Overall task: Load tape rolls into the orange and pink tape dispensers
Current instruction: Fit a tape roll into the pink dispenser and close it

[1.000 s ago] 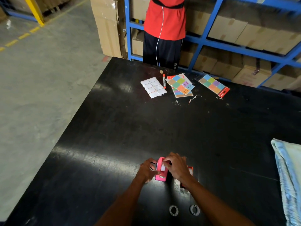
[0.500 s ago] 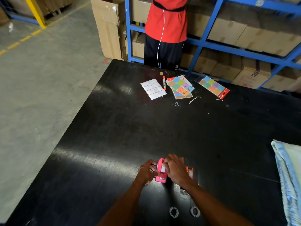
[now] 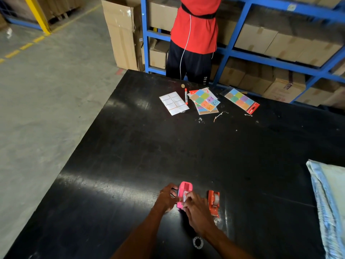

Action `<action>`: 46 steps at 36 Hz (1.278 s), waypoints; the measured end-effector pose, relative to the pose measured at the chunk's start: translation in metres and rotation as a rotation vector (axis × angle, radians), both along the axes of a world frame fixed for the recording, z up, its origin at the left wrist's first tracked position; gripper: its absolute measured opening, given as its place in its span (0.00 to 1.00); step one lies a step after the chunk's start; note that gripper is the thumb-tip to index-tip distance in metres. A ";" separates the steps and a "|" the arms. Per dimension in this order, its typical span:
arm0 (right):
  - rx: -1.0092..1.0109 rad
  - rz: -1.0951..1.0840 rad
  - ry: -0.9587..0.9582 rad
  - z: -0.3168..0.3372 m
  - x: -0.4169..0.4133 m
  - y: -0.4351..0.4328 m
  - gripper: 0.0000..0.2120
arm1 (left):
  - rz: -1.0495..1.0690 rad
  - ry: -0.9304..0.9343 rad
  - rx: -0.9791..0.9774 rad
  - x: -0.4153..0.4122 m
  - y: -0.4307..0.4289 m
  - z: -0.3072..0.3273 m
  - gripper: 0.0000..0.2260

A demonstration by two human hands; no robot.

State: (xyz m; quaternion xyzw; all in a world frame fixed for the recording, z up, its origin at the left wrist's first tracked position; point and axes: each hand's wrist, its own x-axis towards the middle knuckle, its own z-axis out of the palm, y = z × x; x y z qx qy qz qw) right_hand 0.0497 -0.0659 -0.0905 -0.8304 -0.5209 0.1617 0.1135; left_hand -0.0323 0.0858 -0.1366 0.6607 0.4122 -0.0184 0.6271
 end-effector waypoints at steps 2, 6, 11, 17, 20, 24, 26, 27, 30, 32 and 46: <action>-0.016 -0.005 -0.001 0.001 -0.001 -0.002 0.15 | -0.004 -0.003 0.009 0.000 0.000 0.001 0.18; -0.037 0.025 0.005 0.003 -0.007 -0.003 0.13 | -0.002 -0.004 0.016 0.000 0.000 -0.001 0.18; -0.060 -0.007 -0.053 0.004 -0.012 -0.003 0.08 | -0.020 -0.001 0.030 0.001 -0.001 0.001 0.18; -0.139 -0.092 -0.099 -0.003 -0.020 -0.001 0.04 | -0.023 0.014 0.044 0.002 -0.002 -0.003 0.18; -0.140 -0.105 -0.154 -0.007 -0.021 0.000 0.04 | -0.026 0.015 0.049 0.002 -0.001 -0.004 0.17; -0.142 -0.117 -0.221 -0.012 -0.021 0.003 0.05 | -0.032 0.015 0.053 0.003 -0.001 -0.007 0.18; -0.128 -0.117 -0.242 -0.013 -0.021 0.004 0.04 | -0.032 0.018 0.057 0.002 0.000 -0.009 0.18; -0.115 -0.114 -0.251 -0.013 -0.021 0.003 0.04 | -0.029 0.014 0.054 0.002 0.000 -0.009 0.19; -0.063 -0.096 -0.251 -0.013 -0.021 0.000 0.02 | -0.024 0.009 0.062 0.001 0.000 -0.010 0.18; -0.051 -0.088 -0.240 -0.014 -0.021 -0.003 0.05 | -0.018 0.003 0.067 0.001 0.000 -0.010 0.17; -0.041 -0.061 -0.271 -0.012 -0.028 -0.023 0.11 | 0.008 0.004 0.092 0.002 -0.007 -0.016 0.17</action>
